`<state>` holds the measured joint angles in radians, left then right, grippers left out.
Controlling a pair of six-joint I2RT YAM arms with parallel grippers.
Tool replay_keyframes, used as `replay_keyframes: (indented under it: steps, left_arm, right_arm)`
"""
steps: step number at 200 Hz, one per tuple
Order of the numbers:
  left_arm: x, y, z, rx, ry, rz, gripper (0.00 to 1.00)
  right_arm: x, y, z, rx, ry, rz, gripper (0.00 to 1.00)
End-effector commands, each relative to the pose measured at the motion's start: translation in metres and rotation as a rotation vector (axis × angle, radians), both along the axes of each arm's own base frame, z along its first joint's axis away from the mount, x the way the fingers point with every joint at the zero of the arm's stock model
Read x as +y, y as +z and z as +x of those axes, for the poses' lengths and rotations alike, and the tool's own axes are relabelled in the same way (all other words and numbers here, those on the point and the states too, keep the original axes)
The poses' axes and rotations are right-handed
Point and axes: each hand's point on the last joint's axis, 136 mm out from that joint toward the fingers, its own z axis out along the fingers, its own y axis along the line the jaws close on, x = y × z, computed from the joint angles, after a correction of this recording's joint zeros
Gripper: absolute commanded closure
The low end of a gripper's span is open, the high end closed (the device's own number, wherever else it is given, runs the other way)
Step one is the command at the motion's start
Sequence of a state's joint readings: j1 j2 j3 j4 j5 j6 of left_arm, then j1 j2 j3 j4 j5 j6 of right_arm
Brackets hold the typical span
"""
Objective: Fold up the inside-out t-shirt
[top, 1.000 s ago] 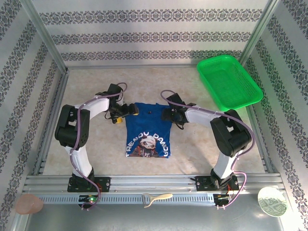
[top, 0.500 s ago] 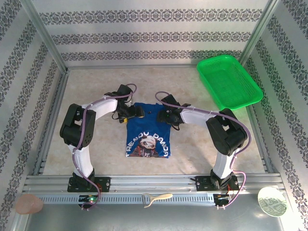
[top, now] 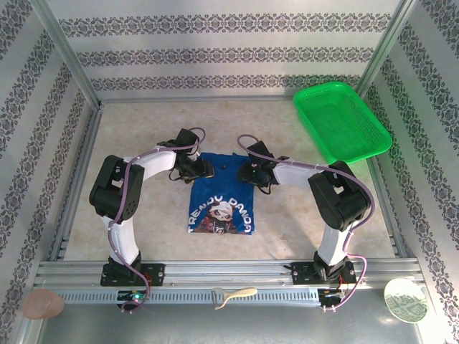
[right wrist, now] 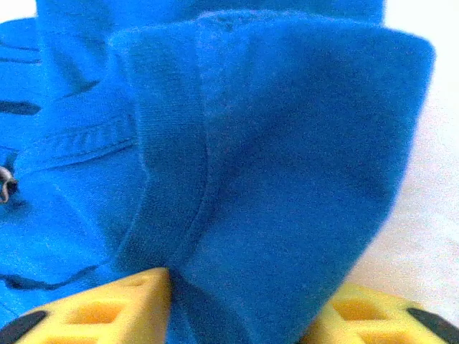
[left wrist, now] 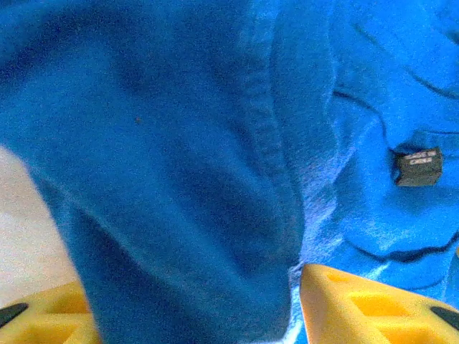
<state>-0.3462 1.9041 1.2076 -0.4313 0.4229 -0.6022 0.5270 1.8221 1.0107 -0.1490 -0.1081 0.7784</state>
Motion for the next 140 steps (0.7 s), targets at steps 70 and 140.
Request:
replay_keyframes:
  steps: [70,140]
  left_arm:
    - [-0.026,-0.003,0.023,-0.146,-0.091,-0.235,0.93]
    - [0.001,0.082,0.062,-0.381,0.027,-0.414,1.0]
  right_arm:
    - [0.014,-0.001,0.005,-0.011,0.036,0.161,1.0]
    - [0.001,0.073,0.032,-0.208,-0.013,0.324,1.0]
